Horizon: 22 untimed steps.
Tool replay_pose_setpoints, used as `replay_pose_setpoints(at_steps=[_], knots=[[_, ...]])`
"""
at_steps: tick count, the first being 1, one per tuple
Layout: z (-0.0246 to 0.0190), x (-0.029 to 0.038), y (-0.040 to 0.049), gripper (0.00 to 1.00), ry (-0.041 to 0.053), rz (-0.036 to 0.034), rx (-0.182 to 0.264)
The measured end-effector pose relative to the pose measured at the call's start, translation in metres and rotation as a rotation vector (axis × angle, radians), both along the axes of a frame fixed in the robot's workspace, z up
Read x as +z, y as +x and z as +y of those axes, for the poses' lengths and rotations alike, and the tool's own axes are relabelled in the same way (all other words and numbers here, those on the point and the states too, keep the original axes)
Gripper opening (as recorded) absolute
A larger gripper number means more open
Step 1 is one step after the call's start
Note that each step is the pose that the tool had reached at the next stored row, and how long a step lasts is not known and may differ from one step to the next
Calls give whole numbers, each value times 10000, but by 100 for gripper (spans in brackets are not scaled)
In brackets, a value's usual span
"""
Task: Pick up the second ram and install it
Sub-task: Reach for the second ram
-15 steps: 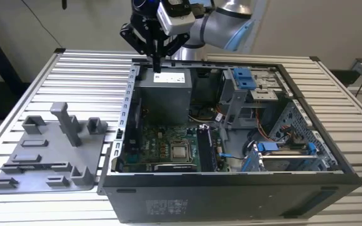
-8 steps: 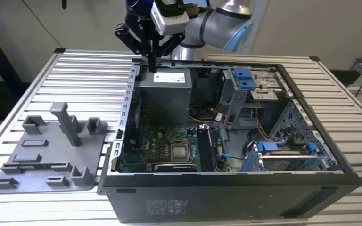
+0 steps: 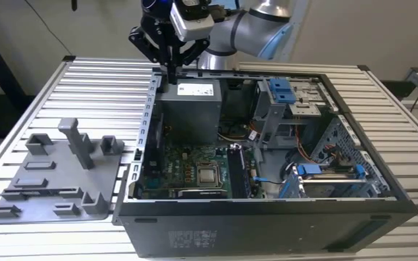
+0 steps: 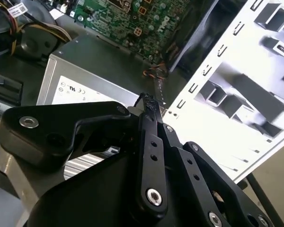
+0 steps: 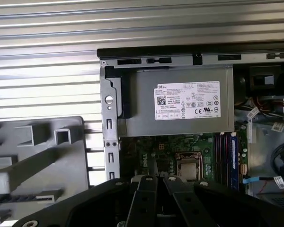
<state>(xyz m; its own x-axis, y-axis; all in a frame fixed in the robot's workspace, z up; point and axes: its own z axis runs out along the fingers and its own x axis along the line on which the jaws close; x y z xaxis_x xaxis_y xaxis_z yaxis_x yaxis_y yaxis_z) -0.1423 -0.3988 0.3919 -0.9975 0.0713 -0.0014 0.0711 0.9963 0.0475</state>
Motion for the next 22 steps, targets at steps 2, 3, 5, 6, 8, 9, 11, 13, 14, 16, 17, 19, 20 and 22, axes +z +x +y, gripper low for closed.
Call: replay_pose_setpoints(at_steps=[2, 3, 5, 6, 8, 9, 11, 13, 14, 16, 17, 19, 20, 22], knots=[[0, -1, -25, 11, -1, 6, 0], [0, -2, -41, 11, 0, 7, 0], [0, -2, -77, 11, 0, 13, 0], [0, -2, -96, 11, -1, 15, 0], [0, -4, -130, 11, 0, 26, -1], [0, -6, -143, 11, 1, 34, 0], [0, -7, -163, 11, 1, 45, -1], [0, -9, -190, 11, -1, 54, 4], [0, -11, -207, 11, -1, 59, 10], [0, -13, -235, 11, 1, 60, 13], [0, -14, -242, 11, 0, 64, 15], [0, -17, -263, 11, 0, 71, 19], [0, -17, -273, 11, -1, 73, 19], [1, -20, -286, 11, 0, 83, 19]])
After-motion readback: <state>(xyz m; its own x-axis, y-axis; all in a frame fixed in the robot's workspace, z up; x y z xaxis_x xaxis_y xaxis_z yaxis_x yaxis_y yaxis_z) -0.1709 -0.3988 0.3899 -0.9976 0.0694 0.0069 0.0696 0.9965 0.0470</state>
